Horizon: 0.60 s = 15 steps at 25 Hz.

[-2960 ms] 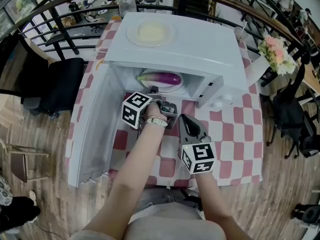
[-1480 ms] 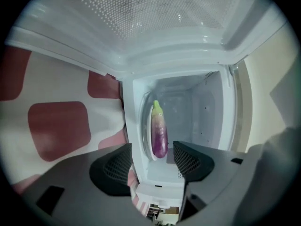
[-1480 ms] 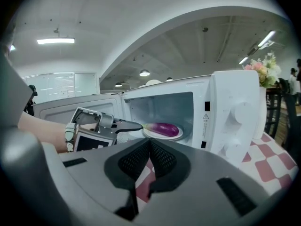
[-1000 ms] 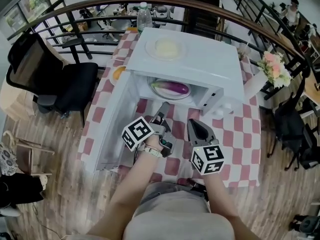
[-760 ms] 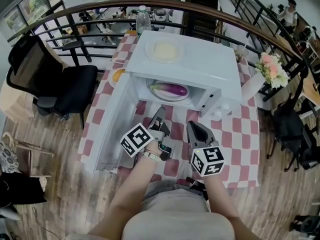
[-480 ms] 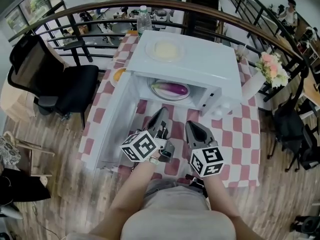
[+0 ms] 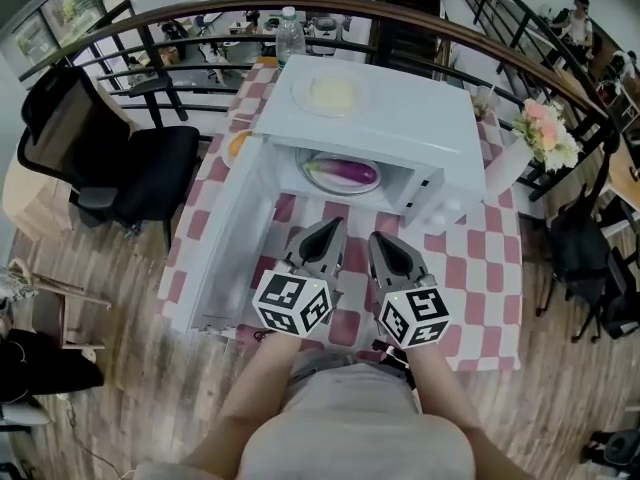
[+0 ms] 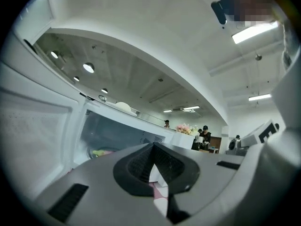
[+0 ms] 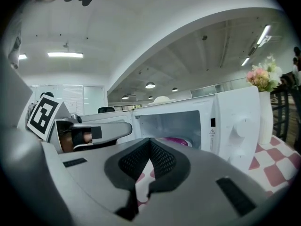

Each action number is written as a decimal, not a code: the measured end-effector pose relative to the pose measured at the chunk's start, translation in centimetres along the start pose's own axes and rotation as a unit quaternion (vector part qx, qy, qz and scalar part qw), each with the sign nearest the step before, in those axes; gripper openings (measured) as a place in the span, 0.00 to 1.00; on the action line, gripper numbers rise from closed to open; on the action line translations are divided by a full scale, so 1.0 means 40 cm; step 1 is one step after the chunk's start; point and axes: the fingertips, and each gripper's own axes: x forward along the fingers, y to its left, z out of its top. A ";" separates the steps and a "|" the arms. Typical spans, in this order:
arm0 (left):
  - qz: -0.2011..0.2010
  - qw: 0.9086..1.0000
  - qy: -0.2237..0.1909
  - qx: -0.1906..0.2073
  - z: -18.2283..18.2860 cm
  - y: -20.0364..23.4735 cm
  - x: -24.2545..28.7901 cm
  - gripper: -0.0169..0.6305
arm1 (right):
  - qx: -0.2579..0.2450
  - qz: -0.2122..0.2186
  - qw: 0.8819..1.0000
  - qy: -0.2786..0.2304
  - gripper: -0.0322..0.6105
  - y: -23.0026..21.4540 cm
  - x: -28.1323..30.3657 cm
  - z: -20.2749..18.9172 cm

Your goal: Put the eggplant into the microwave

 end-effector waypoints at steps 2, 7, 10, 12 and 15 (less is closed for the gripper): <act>-0.004 1.000 0.003 0.022 -0.004 -0.008 0.003 0.03 | 0.000 0.003 1.000 -0.005 0.09 0.003 -0.001 0.002; -0.010 0.999 0.006 0.047 -0.020 -0.015 0.004 0.03 | -0.014 0.012 1.000 -0.016 0.09 0.020 -0.004 0.013; -0.012 0.999 0.009 0.052 -0.032 -0.018 -0.002 0.03 | -0.025 0.017 0.999 -0.016 0.09 0.035 -0.005 0.013; -0.013 0.998 0.009 0.054 -0.034 -0.021 -0.004 0.03 | -0.034 0.020 0.999 -0.016 0.09 0.044 -0.006 0.012; -0.013 0.998 0.004 0.058 -0.030 -0.025 -0.008 0.03 | -0.042 0.019 0.999 -0.018 0.09 0.050 -0.008 0.013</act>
